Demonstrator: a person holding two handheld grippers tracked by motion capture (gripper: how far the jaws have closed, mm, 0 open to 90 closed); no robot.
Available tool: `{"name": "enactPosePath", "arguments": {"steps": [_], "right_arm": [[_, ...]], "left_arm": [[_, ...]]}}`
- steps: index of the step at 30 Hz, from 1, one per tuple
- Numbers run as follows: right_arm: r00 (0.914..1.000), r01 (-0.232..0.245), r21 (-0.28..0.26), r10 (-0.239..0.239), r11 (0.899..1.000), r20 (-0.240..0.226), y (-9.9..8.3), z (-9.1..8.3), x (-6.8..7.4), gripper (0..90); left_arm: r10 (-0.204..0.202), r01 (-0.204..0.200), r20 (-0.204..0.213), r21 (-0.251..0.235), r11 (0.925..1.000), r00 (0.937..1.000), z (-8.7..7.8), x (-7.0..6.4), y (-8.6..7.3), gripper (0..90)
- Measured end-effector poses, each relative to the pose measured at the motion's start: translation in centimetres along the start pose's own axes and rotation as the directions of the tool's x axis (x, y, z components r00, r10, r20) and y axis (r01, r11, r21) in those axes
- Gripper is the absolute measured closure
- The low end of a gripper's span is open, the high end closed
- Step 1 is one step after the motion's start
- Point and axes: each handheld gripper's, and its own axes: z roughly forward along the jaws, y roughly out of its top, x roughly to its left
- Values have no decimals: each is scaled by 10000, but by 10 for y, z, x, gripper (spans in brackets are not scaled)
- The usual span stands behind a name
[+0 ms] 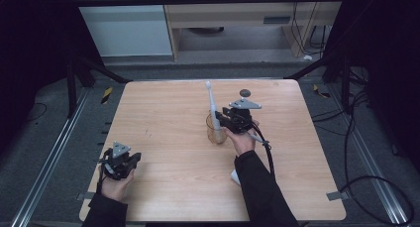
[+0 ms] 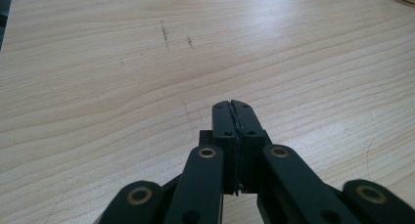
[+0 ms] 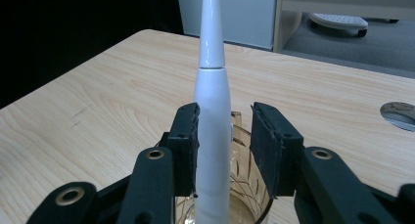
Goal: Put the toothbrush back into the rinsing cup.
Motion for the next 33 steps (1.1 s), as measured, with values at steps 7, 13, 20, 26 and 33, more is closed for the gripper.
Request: {"name": "enactPosePath", "arguments": {"steps": [7, 13, 20, 26, 33], "right_arm": [[9999, 59, -156, -61, 9999, -105, 6, -15, -1, 641], [9998, 144, -174, -146, 9997, -131, 15, -40, -4, 634], [9992, 390, -124, -390, 9992, -48, 8, -76, -13, 618], [9987, 497, 7, -497, 9988, 102, -6, -104, -25, 602], [9988, 457, 209, -460, 9987, 159, -24, -126, -34, 599]], "left_arm": [[-25, 25, 5, -16, 10000, 10000, 0, 0, 0, 890], [-32, 32, -3, -20, 10000, 10000, -1, 0, 0, 885], [-31, 31, -32, 2, 10000, 10000, 0, 0, 0, 874], [-29, 30, -35, 60, 10000, 10000, 1, 0, -1, 862], [-14, 14, 24, 65, 10000, 10000, 1, -1, 0, 866]]}}
